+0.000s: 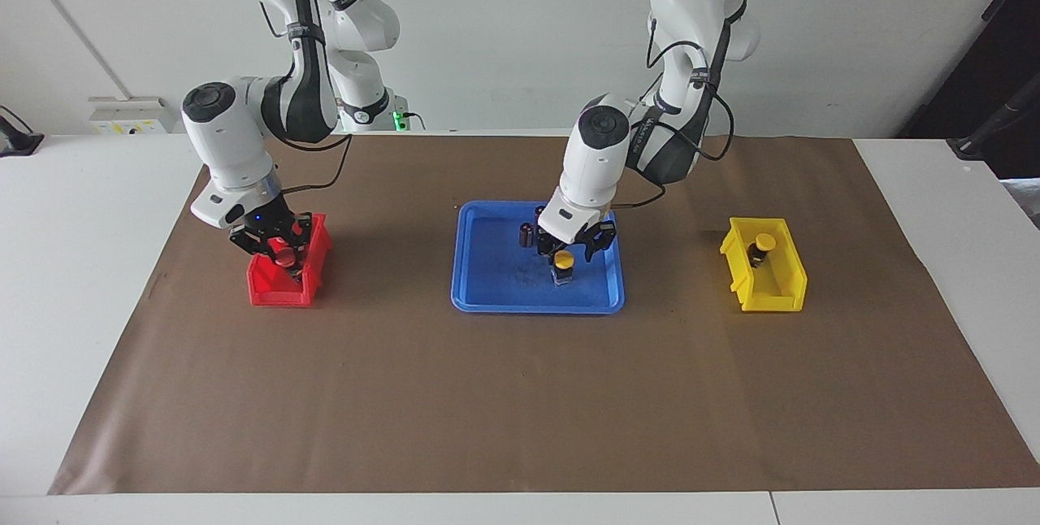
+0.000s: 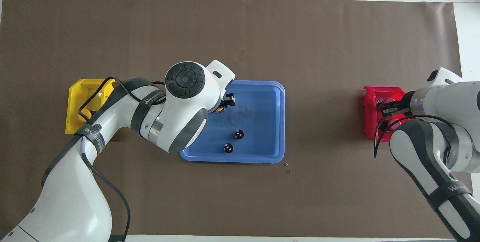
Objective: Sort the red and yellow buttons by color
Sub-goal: 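Grasp the second yellow button with the left gripper while the right releases, then carry the yellow button to the yellow bin while the right gripper withdraws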
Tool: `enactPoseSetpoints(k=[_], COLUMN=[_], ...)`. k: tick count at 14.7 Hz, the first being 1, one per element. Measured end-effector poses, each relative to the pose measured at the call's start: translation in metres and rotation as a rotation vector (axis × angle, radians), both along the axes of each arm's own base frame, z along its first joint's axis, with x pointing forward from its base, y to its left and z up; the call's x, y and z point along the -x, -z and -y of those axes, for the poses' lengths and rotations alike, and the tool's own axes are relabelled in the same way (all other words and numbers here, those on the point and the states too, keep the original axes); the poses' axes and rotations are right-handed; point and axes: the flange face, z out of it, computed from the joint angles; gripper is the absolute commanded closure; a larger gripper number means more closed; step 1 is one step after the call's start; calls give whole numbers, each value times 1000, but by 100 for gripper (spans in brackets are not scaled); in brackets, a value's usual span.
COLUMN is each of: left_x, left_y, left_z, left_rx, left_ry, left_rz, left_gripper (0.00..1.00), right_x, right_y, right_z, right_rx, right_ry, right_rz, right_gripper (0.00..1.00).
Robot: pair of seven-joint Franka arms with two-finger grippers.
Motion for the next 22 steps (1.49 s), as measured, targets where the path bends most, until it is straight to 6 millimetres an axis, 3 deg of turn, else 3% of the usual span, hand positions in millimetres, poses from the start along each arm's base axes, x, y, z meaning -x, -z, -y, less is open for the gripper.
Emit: enactPoseSetpoints(k=[1, 2, 4, 5, 8, 10, 11, 12, 14, 17, 19, 22], left_x=[0, 0, -1, -2, -10, -19, -23, -29, -49, -79, -90, -96], left_y=[1, 3, 3, 1, -22, -54, -70, -87, -122, -162, -170, -145], left_z=[0, 0, 0, 0, 0, -9, -19, -35, -93, -214, -285, -341], left_rx=[-1, -2, -1, 0, -19, -73, -101, -120, -128, -117, -109, -102], left_ry=[-3, -5, -13, -21, -34, -31, -25, -16, 2, 48, 88, 105], left_rz=[-1, -3, -2, -1, -22, -48, -52, -55, -61, -59, -62, -39], left_gripper=[89, 97, 98, 98, 99, 98, 98, 99, 98, 99, 98, 98], right_x=[1, 2, 3, 3, 3, -1, -7, -14, -25, -23, -17, -10], right_y=[1, 3, 5, 5, 4, -7, -23, -47, -107, -193, -238, -278], right_z=[3, 4, 6, 6, 5, 7, 6, 5, 3, 0, 0, 9], right_rx=[0, 0, 1, 1, 1, -1, -3, -3, -6, -12, -14, -17], right_ry=[3, 5, 4, 4, 2, 4, 2, 0, 20, 115, 160, 214], right_rz=[0, 1, 3, 3, 0, -30, -53, -73, -91, -118, -135, -135], right_gripper=[78, 72, 31, 19, 0, 1, 0, 0, 0, 0, 0, 0])
